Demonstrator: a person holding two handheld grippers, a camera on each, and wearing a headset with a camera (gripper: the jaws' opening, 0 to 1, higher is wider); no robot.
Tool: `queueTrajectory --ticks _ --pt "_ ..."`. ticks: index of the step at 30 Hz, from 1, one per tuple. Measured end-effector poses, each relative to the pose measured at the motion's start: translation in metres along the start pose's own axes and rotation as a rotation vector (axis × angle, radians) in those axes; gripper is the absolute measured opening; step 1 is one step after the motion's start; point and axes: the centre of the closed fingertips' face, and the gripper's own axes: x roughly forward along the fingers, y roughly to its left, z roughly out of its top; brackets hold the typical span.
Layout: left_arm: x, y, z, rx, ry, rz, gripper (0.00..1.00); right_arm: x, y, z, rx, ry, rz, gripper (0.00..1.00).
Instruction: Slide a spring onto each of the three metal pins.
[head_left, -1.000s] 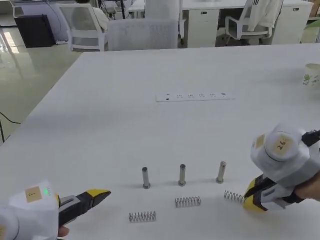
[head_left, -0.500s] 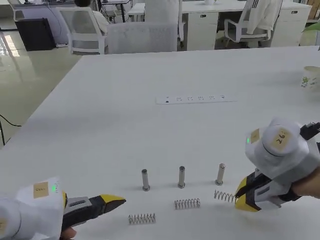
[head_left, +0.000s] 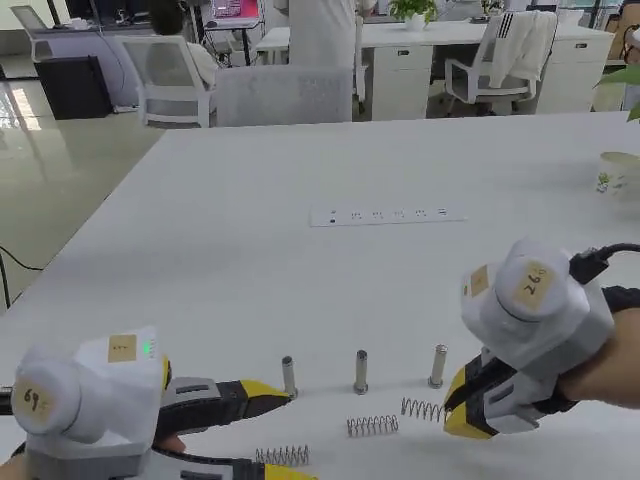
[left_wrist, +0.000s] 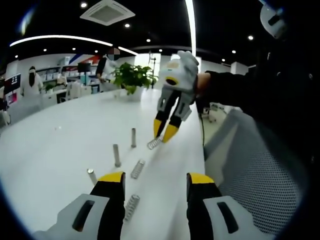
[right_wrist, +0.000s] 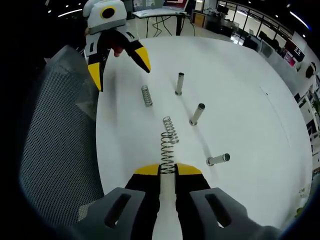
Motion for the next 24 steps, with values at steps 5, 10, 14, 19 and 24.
queueTrajectory --ticks 5,10,14,19,24 --pt "0.011 0.0 0.008 0.029 0.008 -0.025 0.4 -0.002 0.007 0.013 -0.035 -0.012 0.01 0.08" --pt "0.019 -0.002 0.015 0.036 -0.005 -0.04 0.37 -0.001 0.012 0.021 -0.059 -0.017 0.017 0.08" --pt "0.023 -0.001 0.015 0.042 -0.004 -0.043 0.35 -0.002 0.016 0.027 -0.081 -0.023 0.019 0.08" --pt "0.028 -0.003 0.013 0.049 -0.005 -0.049 0.32 -0.001 0.022 0.035 -0.108 -0.026 0.035 0.08" --pt "0.031 -0.007 0.011 0.058 -0.008 -0.06 0.3 0.001 0.03 0.041 -0.144 -0.027 0.055 0.08"
